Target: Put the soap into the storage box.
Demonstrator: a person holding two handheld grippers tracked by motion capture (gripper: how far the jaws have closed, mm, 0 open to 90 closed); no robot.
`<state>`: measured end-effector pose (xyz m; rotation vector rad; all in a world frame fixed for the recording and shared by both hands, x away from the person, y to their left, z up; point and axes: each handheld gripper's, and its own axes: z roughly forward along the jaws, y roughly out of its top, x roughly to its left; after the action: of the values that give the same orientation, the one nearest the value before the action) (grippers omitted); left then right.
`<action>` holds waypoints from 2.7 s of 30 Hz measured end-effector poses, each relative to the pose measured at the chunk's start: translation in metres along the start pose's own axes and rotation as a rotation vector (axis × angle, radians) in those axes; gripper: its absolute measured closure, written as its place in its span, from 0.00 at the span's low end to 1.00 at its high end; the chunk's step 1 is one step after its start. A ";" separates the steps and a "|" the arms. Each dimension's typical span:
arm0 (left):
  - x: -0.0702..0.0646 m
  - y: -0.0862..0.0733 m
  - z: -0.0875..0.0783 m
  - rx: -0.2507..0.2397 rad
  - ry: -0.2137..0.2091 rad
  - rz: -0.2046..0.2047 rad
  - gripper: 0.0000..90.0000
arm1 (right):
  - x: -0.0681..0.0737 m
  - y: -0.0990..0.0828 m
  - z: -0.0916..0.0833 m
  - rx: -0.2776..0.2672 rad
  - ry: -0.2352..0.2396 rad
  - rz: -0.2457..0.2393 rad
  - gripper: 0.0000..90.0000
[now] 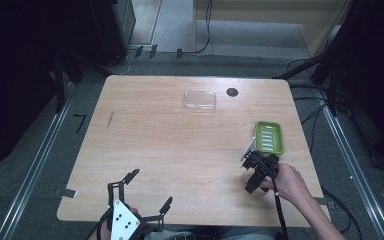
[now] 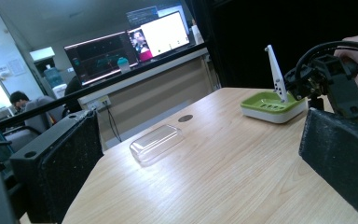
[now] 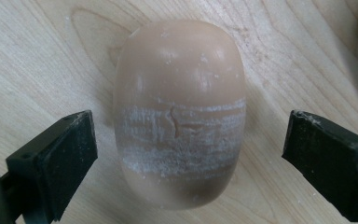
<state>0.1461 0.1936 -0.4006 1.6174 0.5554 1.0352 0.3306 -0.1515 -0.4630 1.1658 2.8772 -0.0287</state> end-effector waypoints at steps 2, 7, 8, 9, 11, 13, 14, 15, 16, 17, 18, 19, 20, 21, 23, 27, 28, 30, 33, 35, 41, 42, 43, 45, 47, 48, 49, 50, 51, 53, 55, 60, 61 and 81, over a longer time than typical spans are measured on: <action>0.000 0.000 0.000 0.000 0.000 0.000 0.00 | 0.001 0.002 0.002 0.000 0.003 -0.001 0.04; 0.000 0.000 0.000 0.000 0.001 0.000 0.00 | 0.001 0.002 0.002 -0.004 0.000 -0.006 0.16; 0.000 0.000 0.000 0.000 0.001 0.000 0.00 | 0.001 0.002 0.002 -0.004 0.000 -0.006 0.16; 0.000 0.000 0.000 0.000 0.000 0.000 0.00 | 0.001 0.002 0.002 0.001 -0.006 -0.007 0.17; 0.000 0.000 0.000 0.000 0.001 0.000 0.00 | 0.001 0.002 0.002 0.000 -0.004 -0.005 0.18; 0.000 0.000 0.000 0.000 0.001 0.000 0.00 | 0.002 0.003 0.002 0.002 -0.009 -0.008 0.23; 0.000 0.000 0.000 0.000 0.001 0.000 0.00 | 0.003 0.003 0.003 0.004 -0.010 -0.010 0.24; 0.000 0.000 0.000 0.000 0.000 0.000 0.00 | 0.003 0.003 0.003 0.004 -0.010 -0.010 0.24; 0.000 0.000 0.000 -0.001 0.000 0.000 0.00 | 0.003 0.004 0.003 0.012 -0.008 -0.011 0.27; 0.000 0.000 0.000 -0.001 0.000 0.000 0.00 | 0.003 0.004 0.004 0.016 -0.006 -0.010 0.28; 0.000 0.000 0.000 -0.001 0.000 0.000 0.00 | 0.003 0.004 0.004 0.018 -0.004 -0.011 0.30; 0.000 0.000 0.000 -0.001 0.000 -0.001 0.00 | 0.003 0.004 0.004 0.020 -0.003 -0.010 0.30; 0.000 0.000 0.000 -0.001 0.000 -0.001 0.00 | 0.003 0.004 0.005 0.022 -0.003 -0.009 0.32; 0.000 0.000 0.000 -0.001 0.000 0.000 0.00 | 0.003 0.004 0.005 0.020 0.008 -0.008 0.34; 0.000 0.000 0.000 -0.002 0.000 0.000 0.00 | 0.004 0.004 0.004 0.023 0.006 -0.010 0.35; 0.000 0.000 0.000 -0.001 0.000 -0.001 0.00 | 0.004 0.004 0.004 0.022 0.013 -0.012 0.37; 0.000 0.000 0.000 -0.002 -0.001 -0.001 0.00 | 0.004 0.004 0.004 0.023 0.015 -0.014 0.37; 0.000 0.000 0.000 -0.003 0.001 -0.002 0.00 | 0.003 0.003 0.004 0.015 0.017 -0.011 0.37; 0.000 0.000 0.000 -0.003 0.000 -0.001 0.00 | 0.004 0.003 0.004 0.014 0.017 -0.003 0.37; 0.000 0.000 0.000 -0.002 0.001 -0.001 0.00 | 0.003 0.003 0.004 0.015 0.021 -0.002 0.37; 0.000 0.000 0.000 -0.002 0.001 -0.001 0.00 | 0.004 0.003 0.004 0.017 0.018 -0.002 0.38; 0.000 0.000 0.000 -0.002 0.001 -0.001 0.00 | 0.004 0.003 0.004 0.017 0.018 -0.002 0.38; 0.000 0.000 0.000 -0.002 0.001 -0.002 0.00 | 0.004 0.003 0.004 0.020 0.018 0.002 0.38; 0.000 0.000 0.000 -0.002 0.000 -0.001 0.00 | 0.005 0.003 0.004 0.023 0.018 -0.001 0.38; 0.000 0.000 0.000 -0.003 0.000 -0.001 0.00 | 0.006 0.003 0.003 0.025 0.020 0.002 0.38; 0.000 0.000 0.000 -0.004 0.000 -0.003 0.00 | 0.006 0.003 0.003 0.027 0.017 -0.001 0.38; 0.000 0.000 0.000 -0.004 0.000 -0.003 0.00 | 0.006 0.003 0.001 0.025 0.010 -0.007 0.38; 0.000 0.000 0.000 -0.004 0.000 -0.003 0.00 | 0.006 0.003 0.001 0.025 0.010 -0.007 0.38; 0.000 0.000 0.000 -0.004 0.000 -0.003 0.00 | 0.006 0.003 -0.001 0.026 0.003 0.002 0.38; 0.000 0.000 0.000 -0.004 0.000 -0.003 0.00 | 0.006 0.003 -0.001 0.021 0.006 0.002 0.38; 0.000 0.000 0.000 -0.004 -0.001 -0.002 0.00 | 0.003 0.002 -0.004 0.026 -0.001 0.007 0.38; 0.000 0.000 0.000 -0.003 0.000 -0.002 0.00 | 0.000 0.000 -0.006 0.022 -0.006 0.017 0.38; 0.000 0.000 0.000 -0.003 0.000 -0.002 0.00 | -0.001 0.000 -0.006 0.021 -0.007 0.015 0.38; 0.000 0.000 0.000 -0.004 0.000 -0.004 0.00 | -0.018 -0.009 -0.011 0.020 -0.020 0.069 0.38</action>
<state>0.1463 0.1937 -0.4005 1.6122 0.5560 1.0329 0.3369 -0.1694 -0.4509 1.2597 2.8241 -0.0665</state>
